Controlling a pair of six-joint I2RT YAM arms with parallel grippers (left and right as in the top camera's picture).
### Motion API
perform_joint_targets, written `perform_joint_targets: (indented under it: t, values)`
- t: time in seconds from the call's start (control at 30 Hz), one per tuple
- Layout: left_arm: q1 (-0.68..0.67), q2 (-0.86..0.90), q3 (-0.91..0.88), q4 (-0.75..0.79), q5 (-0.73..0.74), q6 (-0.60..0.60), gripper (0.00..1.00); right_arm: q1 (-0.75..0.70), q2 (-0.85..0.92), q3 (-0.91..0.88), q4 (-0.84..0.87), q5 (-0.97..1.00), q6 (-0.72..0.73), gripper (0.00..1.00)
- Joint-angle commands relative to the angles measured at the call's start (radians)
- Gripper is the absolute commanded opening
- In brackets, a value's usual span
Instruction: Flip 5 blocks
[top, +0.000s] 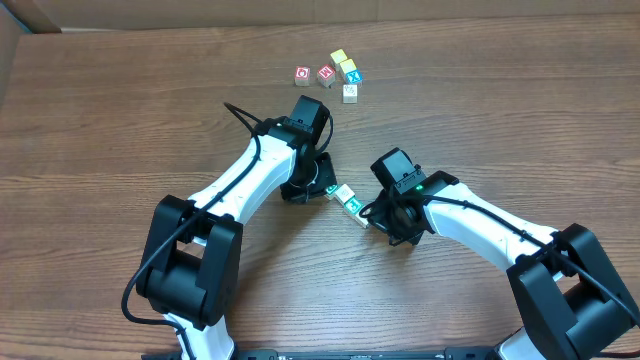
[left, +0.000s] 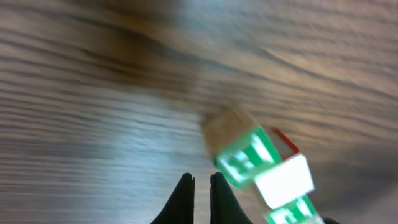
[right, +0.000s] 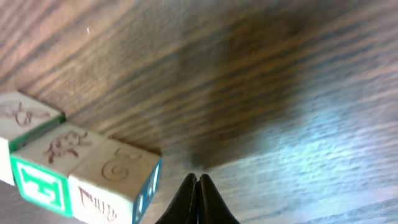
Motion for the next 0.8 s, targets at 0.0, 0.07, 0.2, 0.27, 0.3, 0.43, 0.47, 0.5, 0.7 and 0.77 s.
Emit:
perform_joint_targets:
  t: [0.0, 0.07, 0.2, 0.27, 0.3, 0.43, 0.47, 0.5, 0.7, 0.77]
  values:
    - [-0.003, -0.014, 0.019, 0.005, -0.151, 0.027, 0.04, -0.002, 0.001, 0.024, 0.064, 0.094, -0.089, 0.04]
    - [-0.002, -0.014, 0.019, 0.006, -0.15, 0.027, 0.04, -0.012, 0.001, 0.024, 0.135, 0.09, -0.177, 0.04]
    - [-0.002, -0.014, 0.014, -0.003, -0.131, 0.027, 0.04, -0.034, 0.001, 0.026, 0.216, 0.085, -0.291, 0.04]
    - [-0.008, -0.014, 0.003, -0.003, -0.095, 0.027, 0.04, -0.045, 0.001, 0.026, 0.245, 0.083, -0.325, 0.04]
    - [-0.011, -0.014, -0.006, -0.003, -0.085, 0.027, 0.04, -0.049, 0.002, 0.026, 0.261, 0.084, -0.339, 0.04]
    - [-0.02, -0.013, -0.049, 0.013, -0.083, 0.025, 0.04, -0.055, 0.01, 0.026, 0.34, 0.086, -0.375, 0.04]
    - [-0.022, -0.013, -0.06, 0.017, -0.083, 0.016, 0.04, -0.055, 0.019, 0.026, 0.362, 0.083, -0.374, 0.04]
    - [-0.022, -0.013, -0.068, 0.021, -0.082, 0.012, 0.04, -0.055, 0.029, 0.026, 0.378, 0.077, -0.375, 0.04]
    - [-0.022, -0.013, -0.098, 0.062, -0.082, 0.01, 0.04, -0.055, 0.096, 0.026, 0.467, 0.018, -0.409, 0.04]
    - [-0.022, -0.013, -0.098, 0.072, -0.082, 0.01, 0.04, -0.055, 0.098, 0.026, 0.478, -0.016, -0.441, 0.04]
